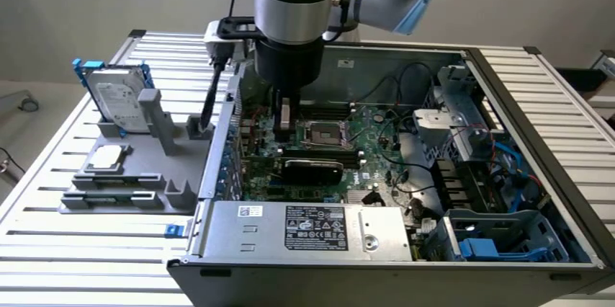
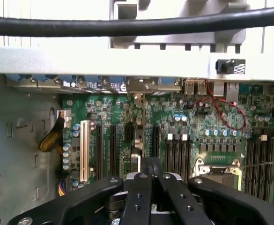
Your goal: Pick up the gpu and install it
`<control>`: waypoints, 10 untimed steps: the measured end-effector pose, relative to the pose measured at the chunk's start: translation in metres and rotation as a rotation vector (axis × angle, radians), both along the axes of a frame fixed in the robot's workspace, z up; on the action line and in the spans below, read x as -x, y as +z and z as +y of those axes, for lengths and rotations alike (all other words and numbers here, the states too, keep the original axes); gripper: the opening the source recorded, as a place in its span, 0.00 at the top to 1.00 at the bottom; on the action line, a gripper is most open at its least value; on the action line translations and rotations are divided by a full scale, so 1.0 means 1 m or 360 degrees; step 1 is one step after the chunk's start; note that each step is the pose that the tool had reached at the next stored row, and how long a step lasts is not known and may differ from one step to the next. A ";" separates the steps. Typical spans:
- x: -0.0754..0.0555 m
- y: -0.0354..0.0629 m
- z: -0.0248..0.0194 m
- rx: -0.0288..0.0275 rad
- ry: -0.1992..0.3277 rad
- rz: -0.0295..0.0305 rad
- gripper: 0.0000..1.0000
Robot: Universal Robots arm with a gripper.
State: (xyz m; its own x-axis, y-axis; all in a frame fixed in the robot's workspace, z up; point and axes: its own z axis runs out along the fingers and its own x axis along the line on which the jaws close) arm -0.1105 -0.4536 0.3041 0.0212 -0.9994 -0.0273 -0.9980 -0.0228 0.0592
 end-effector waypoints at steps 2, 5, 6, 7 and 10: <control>0.004 0.0000 0.0003 0.00003 0.0000 0.00270 0.89; 0.013 -0.0001 0.0004 0.00002 0.0000 0.00581 0.89; 0.017 -0.0001 0.0004 0.00002 0.0000 0.00602 0.89; 0.021 -0.0001 0.0004 0.00002 0.0000 0.00609 0.89; 0.031 0.0000 0.0004 0.00044 0.0000 0.00618 0.89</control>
State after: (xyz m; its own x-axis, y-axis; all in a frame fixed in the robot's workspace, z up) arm -0.1418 -0.4532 0.3042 0.0204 -0.9995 -0.0253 -0.9949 -0.0228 0.0980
